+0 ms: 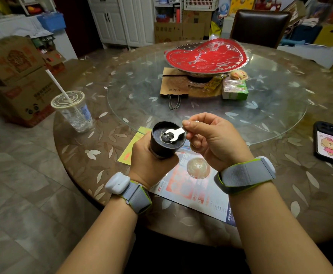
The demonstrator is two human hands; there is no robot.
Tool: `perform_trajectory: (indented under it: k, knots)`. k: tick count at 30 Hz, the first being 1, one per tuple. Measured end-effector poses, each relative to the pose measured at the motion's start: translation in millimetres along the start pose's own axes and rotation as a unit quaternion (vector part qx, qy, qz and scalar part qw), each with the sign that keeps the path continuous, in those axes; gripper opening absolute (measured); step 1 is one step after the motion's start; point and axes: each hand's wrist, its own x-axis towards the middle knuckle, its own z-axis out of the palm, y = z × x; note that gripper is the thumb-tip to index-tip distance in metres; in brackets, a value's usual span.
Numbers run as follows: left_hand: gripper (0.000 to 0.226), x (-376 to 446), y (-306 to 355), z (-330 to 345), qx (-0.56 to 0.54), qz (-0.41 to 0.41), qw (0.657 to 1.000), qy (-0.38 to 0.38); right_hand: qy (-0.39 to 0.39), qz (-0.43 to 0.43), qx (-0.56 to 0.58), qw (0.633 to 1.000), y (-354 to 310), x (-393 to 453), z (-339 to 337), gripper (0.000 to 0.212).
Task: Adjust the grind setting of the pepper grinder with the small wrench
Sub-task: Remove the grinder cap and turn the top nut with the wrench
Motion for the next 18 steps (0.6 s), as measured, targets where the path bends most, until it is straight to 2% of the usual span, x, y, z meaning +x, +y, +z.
perform_trajectory:
  k: [6, 18]
  knots:
    - [0.044, 2.3, -2.3, 1.6, -0.001, -0.007, 1.000, -0.005, -0.002, 0.002, 0.009, 1.000, 0.9, 4.4, -2.2, 0.014]
    - [0.044, 1.5, 2.3, 2.1, 0.022, 0.032, 0.998, -0.046, 0.003, -0.021, -0.056, 0.998, -6.5, 12.8, 0.4, 0.009]
